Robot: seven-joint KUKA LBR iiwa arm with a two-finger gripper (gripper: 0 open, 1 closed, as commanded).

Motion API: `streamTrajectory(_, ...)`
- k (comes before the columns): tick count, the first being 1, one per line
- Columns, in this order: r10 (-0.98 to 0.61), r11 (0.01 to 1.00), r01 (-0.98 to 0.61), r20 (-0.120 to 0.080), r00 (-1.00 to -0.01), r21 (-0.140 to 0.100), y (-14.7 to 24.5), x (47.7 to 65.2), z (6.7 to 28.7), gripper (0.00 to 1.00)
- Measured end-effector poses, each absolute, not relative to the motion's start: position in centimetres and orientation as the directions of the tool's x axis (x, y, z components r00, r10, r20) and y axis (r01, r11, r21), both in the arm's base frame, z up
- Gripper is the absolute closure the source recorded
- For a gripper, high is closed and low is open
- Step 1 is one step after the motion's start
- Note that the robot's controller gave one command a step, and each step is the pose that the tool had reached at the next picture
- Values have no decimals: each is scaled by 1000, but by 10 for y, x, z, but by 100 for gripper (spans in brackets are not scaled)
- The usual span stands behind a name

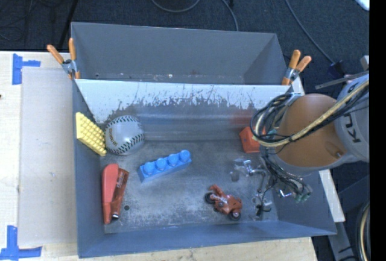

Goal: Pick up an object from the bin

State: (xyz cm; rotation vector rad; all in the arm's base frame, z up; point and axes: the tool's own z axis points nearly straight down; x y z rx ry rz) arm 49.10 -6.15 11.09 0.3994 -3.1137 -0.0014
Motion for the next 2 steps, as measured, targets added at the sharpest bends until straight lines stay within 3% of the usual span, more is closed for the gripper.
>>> streamTrajectory(1, -79, 997, -79, 6, -997, 3, -47, 485, 92, 0)
streamTrajectory(2, -129, 992, -129, 6, -992, 2, -18, 480, 69, 100)
